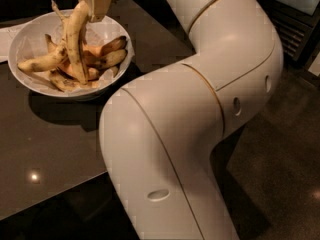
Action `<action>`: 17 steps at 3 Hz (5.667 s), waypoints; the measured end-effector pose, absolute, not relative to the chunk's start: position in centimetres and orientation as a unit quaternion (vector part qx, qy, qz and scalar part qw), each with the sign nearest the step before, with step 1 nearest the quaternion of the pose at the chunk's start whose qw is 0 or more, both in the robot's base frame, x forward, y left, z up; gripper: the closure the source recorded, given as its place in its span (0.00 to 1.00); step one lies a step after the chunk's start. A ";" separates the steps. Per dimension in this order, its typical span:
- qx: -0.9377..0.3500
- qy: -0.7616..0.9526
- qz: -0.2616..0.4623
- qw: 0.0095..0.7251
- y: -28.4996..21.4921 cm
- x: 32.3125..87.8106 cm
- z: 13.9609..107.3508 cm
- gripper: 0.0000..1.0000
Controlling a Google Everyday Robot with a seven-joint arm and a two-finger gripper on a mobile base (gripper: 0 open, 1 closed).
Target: Pick banana from white bowl
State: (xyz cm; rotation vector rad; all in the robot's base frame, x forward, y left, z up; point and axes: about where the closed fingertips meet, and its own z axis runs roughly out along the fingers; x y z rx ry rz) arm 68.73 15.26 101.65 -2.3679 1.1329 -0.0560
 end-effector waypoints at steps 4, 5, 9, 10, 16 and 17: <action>-0.840 0.443 -0.030 0.311 13.0 66.9 106.3 1.00; -0.836 0.451 -0.031 0.311 12.6 66.4 106.7 1.00; -0.796 0.498 -0.037 0.343 10.5 62.5 109.8 1.00; -0.777 0.521 -0.040 0.351 8.6 61.2 110.1 1.00; -0.679 0.619 -0.060 0.390 0.2 55.2 111.8 1.00; -0.675 0.615 -0.080 0.399 0.1 55.2 112.4 1.00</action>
Offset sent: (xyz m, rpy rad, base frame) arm -0.0279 -0.0223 0.0464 0.0981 -0.0273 -0.0507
